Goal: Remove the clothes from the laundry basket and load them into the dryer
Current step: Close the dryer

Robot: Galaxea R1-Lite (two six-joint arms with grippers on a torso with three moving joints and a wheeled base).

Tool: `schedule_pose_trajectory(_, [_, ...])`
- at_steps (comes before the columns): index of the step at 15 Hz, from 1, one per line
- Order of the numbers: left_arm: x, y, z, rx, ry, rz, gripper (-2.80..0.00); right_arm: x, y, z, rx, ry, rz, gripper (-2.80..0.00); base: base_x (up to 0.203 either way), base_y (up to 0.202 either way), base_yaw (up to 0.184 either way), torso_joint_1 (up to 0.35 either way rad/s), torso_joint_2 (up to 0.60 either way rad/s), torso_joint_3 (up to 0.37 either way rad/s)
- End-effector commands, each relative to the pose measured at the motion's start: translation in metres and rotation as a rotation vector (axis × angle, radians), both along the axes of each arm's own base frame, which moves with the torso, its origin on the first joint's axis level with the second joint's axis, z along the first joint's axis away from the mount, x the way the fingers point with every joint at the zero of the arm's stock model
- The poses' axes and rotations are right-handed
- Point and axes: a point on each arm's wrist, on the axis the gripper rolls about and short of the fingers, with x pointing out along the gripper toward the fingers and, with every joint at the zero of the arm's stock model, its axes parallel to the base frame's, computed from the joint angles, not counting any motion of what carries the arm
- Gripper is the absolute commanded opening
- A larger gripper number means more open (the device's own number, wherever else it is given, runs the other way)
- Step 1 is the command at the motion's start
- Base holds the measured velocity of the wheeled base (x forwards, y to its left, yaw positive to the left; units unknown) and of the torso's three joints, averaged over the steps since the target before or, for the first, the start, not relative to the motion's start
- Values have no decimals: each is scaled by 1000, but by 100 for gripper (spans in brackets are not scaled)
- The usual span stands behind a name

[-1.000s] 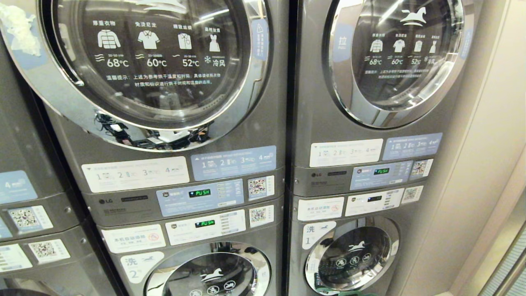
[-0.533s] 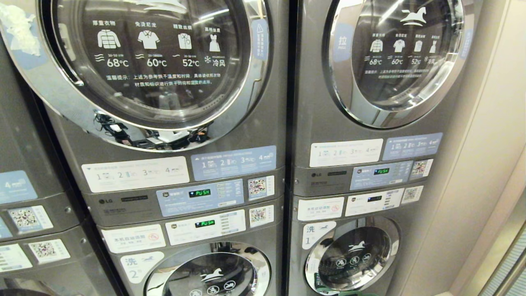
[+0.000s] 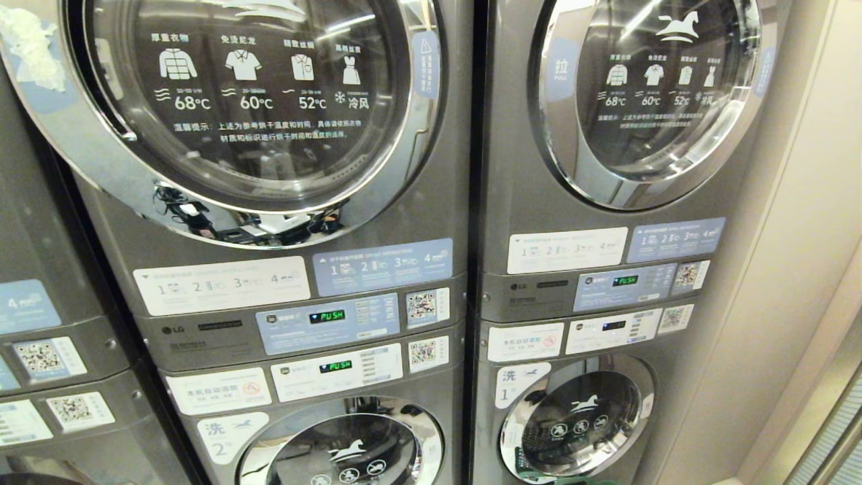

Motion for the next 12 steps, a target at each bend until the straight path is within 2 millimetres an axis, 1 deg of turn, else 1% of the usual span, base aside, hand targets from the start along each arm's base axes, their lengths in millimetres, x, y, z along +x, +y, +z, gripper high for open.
schedule_pose_trajectory(1, [0,0,0,0,0,0,-280,0,0,0,-1,-2,0,-280,0,0,0,0,0,0])
schedule_pose_trajectory(6, [0,0,0,0,0,0,-280,0,0,0,2,-2,0,-280,0,0,0,0,0,0])
schedule_pose_trajectory(7, [0,0,0,0,0,0,-280,0,0,0,2,-2,0,-280,15,-3,61,2,1,-1])
schedule_pose_trajectory(12, [0,0,0,0,-1,0,-280,0,0,0,5,-3,0,-280,3,-11,169,2,3,0])
